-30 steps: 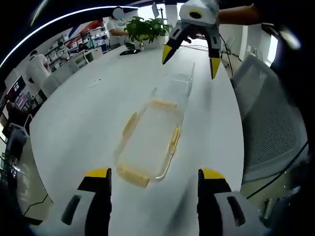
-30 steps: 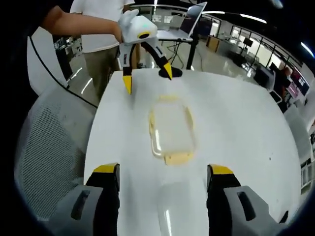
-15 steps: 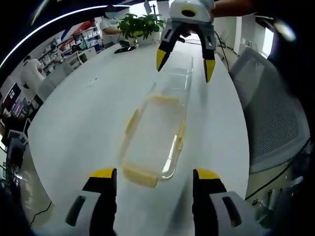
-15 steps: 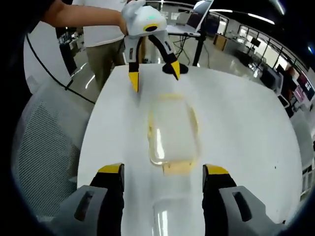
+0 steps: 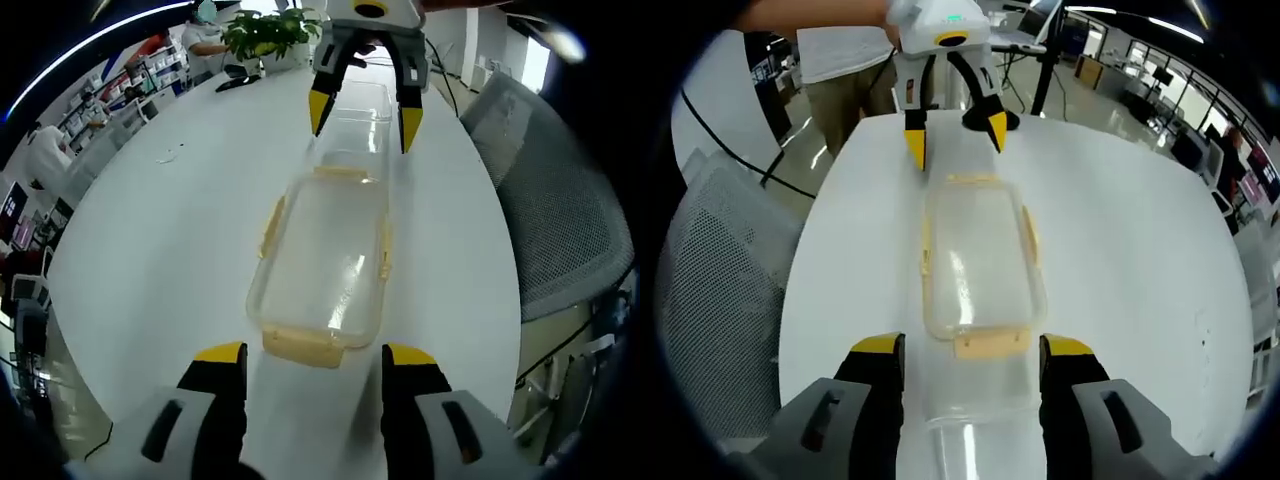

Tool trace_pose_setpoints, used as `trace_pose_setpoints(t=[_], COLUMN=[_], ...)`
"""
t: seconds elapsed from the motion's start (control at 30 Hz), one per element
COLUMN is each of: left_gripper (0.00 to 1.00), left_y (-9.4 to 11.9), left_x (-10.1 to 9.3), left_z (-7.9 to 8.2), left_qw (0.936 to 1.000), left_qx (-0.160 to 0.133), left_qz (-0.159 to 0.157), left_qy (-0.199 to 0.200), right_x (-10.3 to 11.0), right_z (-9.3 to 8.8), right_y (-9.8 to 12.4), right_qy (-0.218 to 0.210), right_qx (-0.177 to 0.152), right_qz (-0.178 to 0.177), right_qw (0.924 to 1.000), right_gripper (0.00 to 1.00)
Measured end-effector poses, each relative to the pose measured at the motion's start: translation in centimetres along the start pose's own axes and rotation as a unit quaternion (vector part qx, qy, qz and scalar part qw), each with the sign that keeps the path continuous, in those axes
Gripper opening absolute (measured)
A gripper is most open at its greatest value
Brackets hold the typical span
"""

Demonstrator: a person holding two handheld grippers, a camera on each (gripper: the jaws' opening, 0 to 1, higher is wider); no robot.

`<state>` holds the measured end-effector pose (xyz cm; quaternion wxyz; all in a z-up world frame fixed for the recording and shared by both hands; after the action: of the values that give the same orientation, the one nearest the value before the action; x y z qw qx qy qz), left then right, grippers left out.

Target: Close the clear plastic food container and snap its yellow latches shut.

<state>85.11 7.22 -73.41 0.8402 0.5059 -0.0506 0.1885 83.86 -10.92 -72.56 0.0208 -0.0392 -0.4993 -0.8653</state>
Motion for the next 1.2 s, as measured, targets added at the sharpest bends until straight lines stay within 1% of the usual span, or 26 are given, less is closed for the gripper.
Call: trace_pose_setpoints(t=[0.23,0.43,0.5,0.7,0.9,1.0,1.07,1.2], left_gripper=[0.42,0.38,0.37,0.37,0.36,0.37,0.37,0.36], left_y=[-0.7,-1.2,-1.5,-1.9,-2.3,-2.4,-2.4,-2.6], left_x=[0.5,0.6,0.5,0.5,0.6,0.6,0.7,0.6], left_z=[-0.4,-0.1,-0.1,-0.2,0.0,0.0,0.0,-0.5], left_qw=[0.9998,0.9995,0.9993,0.9987,0.9987,0.9985,0.9983,0.9972], left_qx=[0.01,0.005,0.007,0.009,0.004,0.001,0.001,0.013], left_qz=[-0.009,-0.017,-0.02,-0.027,-0.033,-0.038,-0.042,-0.049], left_qy=[-0.012,-0.026,-0.031,-0.042,-0.039,-0.039,-0.039,-0.055], right_x=[-0.8,-1.3,-1.5,-1.7,-1.8,-1.9,-2.1,-1.9], right_z=[-0.3,-0.9,-1.2,-1.3,-1.6,-1.8,-2.1,-2.2], right_y=[-1.0,-1.7,-1.7,-2.2,-2.6,-2.5,-2.5,-2.5], right_qy=[0.002,0.006,0.009,0.007,0.011,0.006,0.014,0.022], right_qx=[0.018,0.04,0.049,0.05,0.057,0.057,0.068,0.076], right_qz=[-0.004,-0.005,-0.008,0.0,0.004,0.009,0.008,0.014], right_qw=[0.9998,0.9992,0.9987,0.9987,0.9983,0.9983,0.9975,0.9967], right_gripper=[0.47,0.45,0.44,0.42,0.41,0.41,0.4,0.41])
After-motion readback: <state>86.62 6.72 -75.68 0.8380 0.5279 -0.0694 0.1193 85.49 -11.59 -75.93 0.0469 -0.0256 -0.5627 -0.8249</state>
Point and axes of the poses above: the point that each gripper's makers call its tool centre point, and the gripper's own axes: y roughly backward along the fingers, x roughly to its left, z roughly out of its top, the point moved 2 cm from there along y, roughly backward along the fingers, and after that the axes turned 10 degrees about z, right-handed, at the moved point
